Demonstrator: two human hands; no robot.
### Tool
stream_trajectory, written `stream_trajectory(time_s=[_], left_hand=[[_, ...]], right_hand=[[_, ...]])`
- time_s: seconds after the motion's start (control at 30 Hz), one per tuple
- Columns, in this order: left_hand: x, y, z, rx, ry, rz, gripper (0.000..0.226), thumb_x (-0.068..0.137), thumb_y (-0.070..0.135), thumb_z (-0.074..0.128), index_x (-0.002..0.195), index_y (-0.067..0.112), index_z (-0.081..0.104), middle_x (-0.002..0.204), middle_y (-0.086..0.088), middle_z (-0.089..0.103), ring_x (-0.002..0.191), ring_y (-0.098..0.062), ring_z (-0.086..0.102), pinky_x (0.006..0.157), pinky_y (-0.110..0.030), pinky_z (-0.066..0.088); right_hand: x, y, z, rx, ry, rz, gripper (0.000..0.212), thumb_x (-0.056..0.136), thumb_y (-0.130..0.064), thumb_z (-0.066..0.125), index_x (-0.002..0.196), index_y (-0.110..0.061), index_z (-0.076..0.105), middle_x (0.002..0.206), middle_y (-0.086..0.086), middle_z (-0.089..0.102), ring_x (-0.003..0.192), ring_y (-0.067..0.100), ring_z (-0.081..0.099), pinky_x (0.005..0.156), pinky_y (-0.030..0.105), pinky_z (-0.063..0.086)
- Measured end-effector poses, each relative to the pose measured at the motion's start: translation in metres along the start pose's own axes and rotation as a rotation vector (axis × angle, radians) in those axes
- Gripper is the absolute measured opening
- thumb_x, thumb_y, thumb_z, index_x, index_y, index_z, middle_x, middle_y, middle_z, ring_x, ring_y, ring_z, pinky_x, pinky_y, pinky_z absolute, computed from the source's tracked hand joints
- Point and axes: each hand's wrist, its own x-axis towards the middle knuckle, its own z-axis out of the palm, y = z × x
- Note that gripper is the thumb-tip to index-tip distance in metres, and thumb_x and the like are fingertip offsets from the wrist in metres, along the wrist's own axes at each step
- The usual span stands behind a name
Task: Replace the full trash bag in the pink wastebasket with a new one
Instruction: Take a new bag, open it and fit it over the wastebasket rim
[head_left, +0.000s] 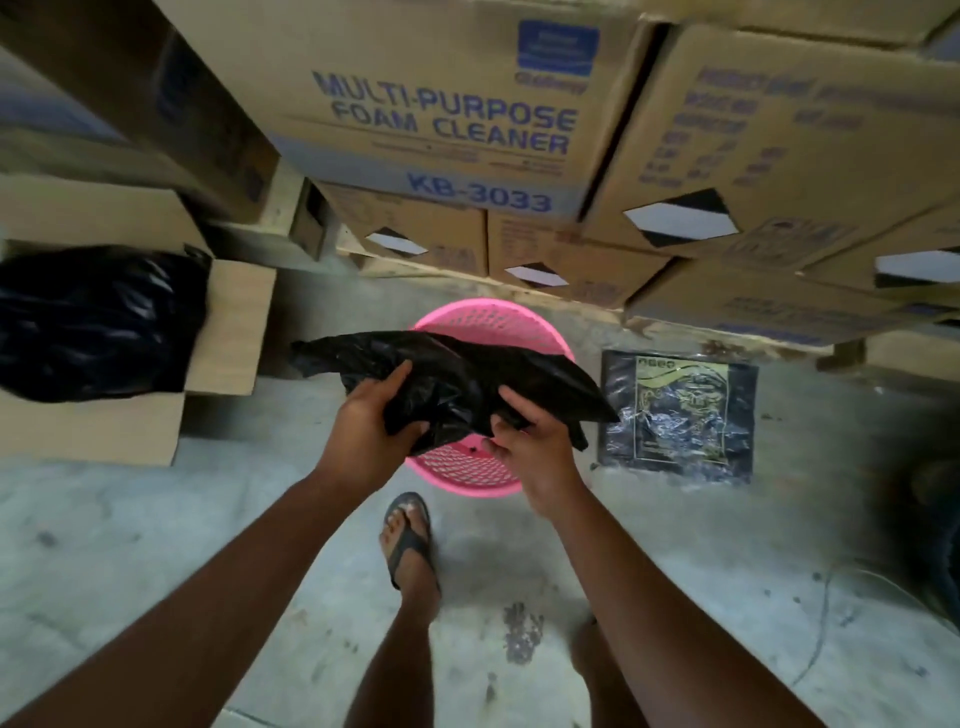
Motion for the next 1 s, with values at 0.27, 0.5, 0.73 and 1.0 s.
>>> stream_trajectory(time_s=[0.27, 0.5, 0.73, 1.0], left_hand=[[0.062, -0.052, 0.033, -0.069, -0.120, -0.034, 0.067, 0.082, 0.026, 0.074, 0.141, 0.011, 0.046, 0.135, -0.018, 0.055, 0.126, -0.033, 0.050, 0.106, -0.031, 0.036], [0.085, -0.042, 0.081, -0.085, -0.198, -0.113, 0.056, 0.090, 0.027, 0.064, 0.138, 0.003, 0.048, 0.135, -0.020, 0.057, 0.126, -0.032, 0.052, 0.101, -0.031, 0.039], [0.084, -0.014, 0.088, -0.250, -0.283, -0.114, 0.046, 0.089, 0.036, 0.062, 0.122, 0.004, 0.061, 0.113, -0.024, 0.067, 0.105, -0.035, 0.064, 0.096, -0.040, 0.051], [0.089, -0.057, 0.063, 0.181, 0.220, -0.092, 0.102, 0.073, 0.054, 0.075, 0.150, 0.021, 0.016, 0.154, -0.017, 0.025, 0.139, -0.038, 0.027, 0.106, -0.056, 0.032]], right_hand=[[0.086, 0.050, 0.006, -0.175, 0.181, 0.118, 0.037, 0.093, 0.005, 0.057, 0.126, -0.013, 0.059, 0.104, 0.016, 0.064, 0.065, 0.016, 0.068, 0.049, 0.024, 0.056], [0.114, 0.061, -0.038, -1.406, -0.036, -0.071, 0.091, 0.078, -0.016, 0.072, 0.154, -0.019, 0.023, 0.146, 0.024, 0.041, 0.129, 0.037, 0.046, 0.099, 0.043, 0.048], [0.106, 0.057, -0.043, -1.036, 0.020, -0.409, 0.049, 0.072, -0.015, 0.050, 0.118, -0.013, 0.069, 0.121, 0.015, 0.068, 0.118, 0.035, 0.059, 0.101, 0.041, 0.048], [0.099, 0.029, -0.089, -0.948, 0.146, -0.363, 0.045, 0.071, -0.012, 0.046, 0.107, -0.010, 0.074, 0.101, 0.012, 0.076, 0.095, 0.022, 0.068, 0.087, 0.027, 0.050]])
